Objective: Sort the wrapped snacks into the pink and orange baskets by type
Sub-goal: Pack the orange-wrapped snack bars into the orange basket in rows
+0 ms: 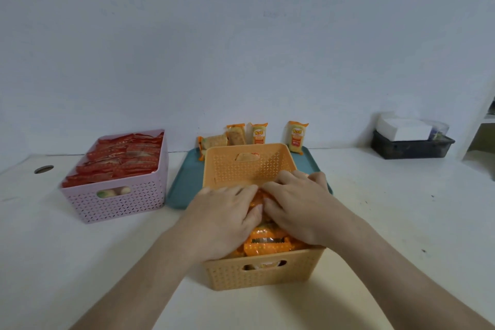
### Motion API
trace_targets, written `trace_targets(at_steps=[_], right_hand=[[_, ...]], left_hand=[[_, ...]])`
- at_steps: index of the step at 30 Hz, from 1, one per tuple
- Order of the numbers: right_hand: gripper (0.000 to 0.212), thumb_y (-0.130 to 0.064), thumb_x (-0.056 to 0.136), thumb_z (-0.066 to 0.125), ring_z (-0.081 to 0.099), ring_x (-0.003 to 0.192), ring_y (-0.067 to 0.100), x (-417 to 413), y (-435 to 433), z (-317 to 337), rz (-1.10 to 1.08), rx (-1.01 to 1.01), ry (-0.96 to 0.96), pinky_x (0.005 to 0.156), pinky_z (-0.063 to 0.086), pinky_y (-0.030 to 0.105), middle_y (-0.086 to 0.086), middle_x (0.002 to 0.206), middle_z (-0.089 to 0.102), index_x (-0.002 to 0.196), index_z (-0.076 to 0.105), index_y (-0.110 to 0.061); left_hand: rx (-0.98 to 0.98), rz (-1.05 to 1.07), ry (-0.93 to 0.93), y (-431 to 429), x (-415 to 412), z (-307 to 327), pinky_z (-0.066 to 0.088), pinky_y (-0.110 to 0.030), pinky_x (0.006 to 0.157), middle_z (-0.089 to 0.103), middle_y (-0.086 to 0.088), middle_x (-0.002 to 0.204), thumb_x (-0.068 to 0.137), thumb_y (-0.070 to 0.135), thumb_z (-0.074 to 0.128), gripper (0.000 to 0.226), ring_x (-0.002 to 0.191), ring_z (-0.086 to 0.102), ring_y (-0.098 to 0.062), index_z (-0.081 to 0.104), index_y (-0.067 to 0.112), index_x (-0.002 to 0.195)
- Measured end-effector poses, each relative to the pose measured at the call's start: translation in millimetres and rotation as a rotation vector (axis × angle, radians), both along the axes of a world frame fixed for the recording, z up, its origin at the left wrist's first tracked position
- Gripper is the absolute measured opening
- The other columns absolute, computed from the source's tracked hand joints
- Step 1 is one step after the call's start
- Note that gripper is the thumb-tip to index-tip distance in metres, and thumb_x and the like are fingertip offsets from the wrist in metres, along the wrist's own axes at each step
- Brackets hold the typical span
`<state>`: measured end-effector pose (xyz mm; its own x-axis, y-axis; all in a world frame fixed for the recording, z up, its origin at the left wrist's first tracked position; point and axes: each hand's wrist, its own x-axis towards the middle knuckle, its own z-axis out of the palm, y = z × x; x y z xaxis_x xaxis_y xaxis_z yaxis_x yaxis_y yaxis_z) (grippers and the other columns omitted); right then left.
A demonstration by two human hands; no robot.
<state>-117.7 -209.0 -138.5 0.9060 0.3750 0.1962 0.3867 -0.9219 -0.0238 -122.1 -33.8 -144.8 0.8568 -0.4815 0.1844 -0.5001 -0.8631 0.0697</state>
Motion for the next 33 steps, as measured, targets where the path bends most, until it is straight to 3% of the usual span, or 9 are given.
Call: trace_targets(at_steps=[3, 5, 9, 13, 17, 23, 26, 28, 33], right_hand=[[0.045, -0.055, 0.097, 0.021, 0.041, 0.122, 0.013, -5.5, -7.5, 0.6, 0.064, 0.122, 0.079, 0.105, 0.024, 0.048, -0.010, 0.126, 0.050, 0.132, 0.046, -0.041], [0.050, -0.064, 0.093, 0.028, 0.038, 0.129, 0.006, -5.7, -15.5, 4.5, 0.107, 0.394, 0.063, 0.108, 0.026, 0.044, -0.017, 0.136, 0.047, 0.136, 0.044, -0.043], [0.026, -0.028, 0.095, 0.056, 0.055, 0.109, 0.001, 12.9, -43.5, 24.5, -0.001, 1.006, -0.087, 0.090, 0.040, 0.015, -0.012, 0.119, 0.062, 0.120, 0.060, -0.029], [0.043, -0.018, 0.091, 0.060, 0.055, 0.111, 0.014, 59.8, -77.3, 18.4, -0.227, 0.817, 0.082, 0.087, 0.041, 0.026, 0.002, 0.127, 0.058, 0.131, 0.051, -0.027], [0.071, -0.028, 0.087, 0.067, 0.052, 0.119, 0.024, 100.5, -84.6, -2.2, -0.336, 0.493, 0.426, 0.094, 0.047, 0.035, 0.010, 0.143, 0.046, 0.148, 0.029, -0.028], [0.077, -0.043, 0.089, 0.062, 0.046, 0.131, 0.024, 144.1, -69.4, -22.7, -0.332, 0.180, 0.512, 0.103, 0.041, 0.036, 0.007, 0.151, 0.040, 0.151, 0.022, -0.023], [0.078, -0.049, 0.089, 0.058, 0.055, 0.121, 0.024, 171.8, -61.3, -29.6, -0.336, 0.373, 0.528, 0.096, 0.048, 0.034, 0.010, 0.148, 0.043, 0.151, 0.023, -0.020], [0.083, -0.044, 0.087, 0.063, 0.061, 0.108, 0.023, 192.0, -55.2, -32.2, -0.298, 0.594, 0.625, 0.082, 0.056, 0.031, 0.011, 0.147, 0.042, 0.153, 0.018, -0.020], [0.088, -0.016, 0.083, 0.073, 0.056, 0.110, 0.022, 221.6, -31.6, -30.9, -0.115, 0.780, 0.796, 0.079, 0.056, 0.032, 0.013, 0.146, 0.044, 0.153, 0.018, -0.020]], left_hand=[[0.037, 0.041, 0.080, 0.1, -11.2, 3.3, 0.026, -0.040, 0.112, 0.037, 0.016, 0.149, 0.094, 0.062, 0.011, 0.061, 0.135, 0.032, -0.007, 0.019, 0.035, 0.149], [-0.008, 0.054, 0.139, 3.0, -14.5, 15.0, 0.021, -0.038, 0.114, 0.031, 0.014, 0.153, 0.090, 0.066, 0.011, 0.068, 0.140, 0.024, -0.007, 0.012, 0.036, 0.151], [-0.616, 0.066, 0.085, 21.8, 0.8, 42.8, 0.037, -0.028, 0.102, 0.051, 0.013, 0.137, 0.092, 0.054, 0.033, 0.049, 0.124, 0.045, -0.002, 0.043, 0.039, 0.137], [-1.071, 0.220, -0.091, 46.2, 46.4, 57.5, 0.048, -0.033, 0.093, 0.062, 0.009, 0.120, 0.100, 0.022, 0.043, 0.025, 0.108, 0.058, -0.009, 0.060, 0.025, 0.119], [-1.286, 0.356, 0.173, 58.2, 104.2, 51.3, 0.050, -0.034, 0.091, 0.062, -0.001, 0.119, 0.100, 0.022, 0.042, 0.021, 0.111, 0.059, -0.017, 0.061, 0.026, 0.107], [-1.038, 0.480, 0.489, 49.7, 169.8, 12.2, 0.047, -0.028, 0.072, 0.063, -0.003, 0.117, 0.097, 0.034, 0.050, 0.020, 0.102, 0.061, -0.017, 0.061, 0.020, 0.109], [-0.778, 0.412, 0.693, 43.9, 193.0, 3.1, 0.045, -0.014, 0.062, 0.061, 0.007, 0.110, 0.092, 0.038, 0.059, 0.034, 0.091, 0.058, -0.004, 0.056, 0.022, 0.122], [-0.489, 0.335, 0.730, 40.5, 216.9, -3.0, 0.041, -0.007, 0.060, 0.052, 0.005, 0.133, 0.089, 0.035, 0.065, 0.058, 0.099, 0.052, -0.001, 0.042, 0.022, 0.141], [-0.271, 0.178, 0.675, 20.9, 251.4, -16.9, 0.041, -0.027, 0.103, 0.040, 0.003, 0.149, 0.072, 0.030, 0.083, 0.096, 0.130, 0.046, -0.015, 0.026, 0.031, 0.149]])
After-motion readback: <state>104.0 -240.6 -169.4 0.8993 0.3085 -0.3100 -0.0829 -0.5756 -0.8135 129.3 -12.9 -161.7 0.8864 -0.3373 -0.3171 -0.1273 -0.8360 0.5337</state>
